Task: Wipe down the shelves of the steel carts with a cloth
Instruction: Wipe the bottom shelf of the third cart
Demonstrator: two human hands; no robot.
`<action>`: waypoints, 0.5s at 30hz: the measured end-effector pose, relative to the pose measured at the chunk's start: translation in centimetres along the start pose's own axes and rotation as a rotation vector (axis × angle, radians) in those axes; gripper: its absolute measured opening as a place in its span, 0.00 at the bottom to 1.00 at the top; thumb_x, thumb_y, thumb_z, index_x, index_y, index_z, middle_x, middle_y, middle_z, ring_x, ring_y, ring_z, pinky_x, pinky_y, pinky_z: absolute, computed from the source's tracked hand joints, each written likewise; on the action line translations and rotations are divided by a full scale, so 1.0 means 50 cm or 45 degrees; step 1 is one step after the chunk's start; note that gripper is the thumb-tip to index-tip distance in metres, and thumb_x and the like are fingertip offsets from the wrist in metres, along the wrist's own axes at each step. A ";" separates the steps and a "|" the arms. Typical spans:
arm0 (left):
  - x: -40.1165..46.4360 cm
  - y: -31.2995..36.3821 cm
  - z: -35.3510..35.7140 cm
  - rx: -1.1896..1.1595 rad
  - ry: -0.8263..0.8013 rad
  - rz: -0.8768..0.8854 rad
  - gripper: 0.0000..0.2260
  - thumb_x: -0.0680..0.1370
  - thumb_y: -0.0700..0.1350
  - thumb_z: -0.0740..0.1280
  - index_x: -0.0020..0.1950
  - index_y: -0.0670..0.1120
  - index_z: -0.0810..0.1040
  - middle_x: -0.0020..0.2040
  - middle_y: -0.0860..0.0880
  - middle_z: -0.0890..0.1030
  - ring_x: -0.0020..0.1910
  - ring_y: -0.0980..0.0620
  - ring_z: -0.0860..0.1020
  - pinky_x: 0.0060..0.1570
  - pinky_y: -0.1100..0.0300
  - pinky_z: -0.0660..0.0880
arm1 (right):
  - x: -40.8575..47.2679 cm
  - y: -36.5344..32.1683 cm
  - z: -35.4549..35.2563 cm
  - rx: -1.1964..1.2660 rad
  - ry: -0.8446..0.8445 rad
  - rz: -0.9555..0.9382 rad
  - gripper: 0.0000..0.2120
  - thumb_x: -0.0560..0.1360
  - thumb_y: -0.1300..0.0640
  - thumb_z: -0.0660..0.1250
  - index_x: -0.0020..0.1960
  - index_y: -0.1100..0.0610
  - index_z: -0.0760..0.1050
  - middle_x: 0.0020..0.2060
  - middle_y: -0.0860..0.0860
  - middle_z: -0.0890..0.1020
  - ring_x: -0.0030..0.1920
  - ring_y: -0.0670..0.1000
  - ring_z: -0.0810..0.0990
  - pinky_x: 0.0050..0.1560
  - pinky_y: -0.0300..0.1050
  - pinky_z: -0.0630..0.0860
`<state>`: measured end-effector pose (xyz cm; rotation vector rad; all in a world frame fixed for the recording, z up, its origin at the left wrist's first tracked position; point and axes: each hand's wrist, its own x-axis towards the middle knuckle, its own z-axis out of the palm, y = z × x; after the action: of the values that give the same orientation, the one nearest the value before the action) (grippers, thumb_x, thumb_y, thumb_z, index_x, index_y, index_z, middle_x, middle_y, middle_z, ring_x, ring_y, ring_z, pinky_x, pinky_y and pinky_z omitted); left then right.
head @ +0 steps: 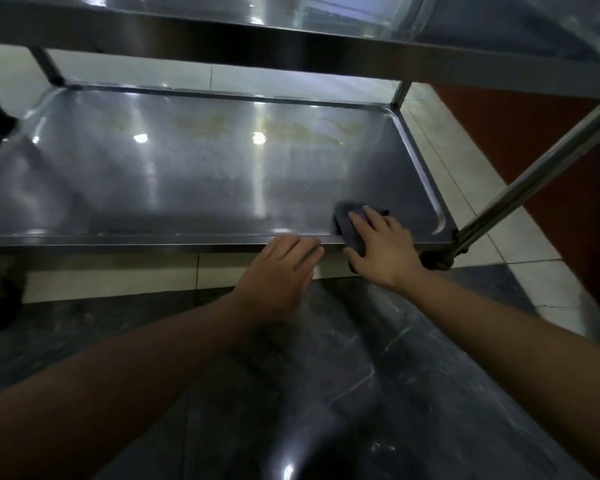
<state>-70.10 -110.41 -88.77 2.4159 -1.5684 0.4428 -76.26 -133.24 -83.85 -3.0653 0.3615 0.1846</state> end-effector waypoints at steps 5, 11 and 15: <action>-0.066 -0.061 -0.054 0.005 -0.100 -0.052 0.23 0.80 0.50 0.61 0.74 0.43 0.72 0.70 0.45 0.74 0.67 0.44 0.71 0.71 0.50 0.63 | 0.021 -0.137 -0.005 0.004 0.002 -0.343 0.35 0.76 0.47 0.66 0.79 0.49 0.58 0.79 0.54 0.59 0.72 0.63 0.64 0.70 0.58 0.66; -0.168 -0.098 -0.256 0.051 -0.344 -0.358 0.22 0.81 0.51 0.59 0.72 0.44 0.74 0.71 0.44 0.74 0.69 0.41 0.72 0.70 0.45 0.69 | 0.031 -0.295 -0.111 0.161 -0.335 -0.400 0.20 0.70 0.52 0.64 0.62 0.45 0.72 0.59 0.53 0.78 0.56 0.62 0.78 0.53 0.57 0.78; -0.161 -0.074 -0.461 -0.020 -0.572 -0.519 0.21 0.80 0.49 0.65 0.73 0.46 0.73 0.72 0.46 0.72 0.73 0.42 0.69 0.73 0.46 0.63 | -0.043 -0.368 -0.254 0.260 -0.488 -0.311 0.19 0.70 0.59 0.67 0.60 0.49 0.74 0.54 0.55 0.79 0.53 0.60 0.79 0.52 0.55 0.79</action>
<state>-72.76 -94.09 -70.45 2.8600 -1.1474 -0.2007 -72.60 -115.66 -70.34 -2.7549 -0.0151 0.6627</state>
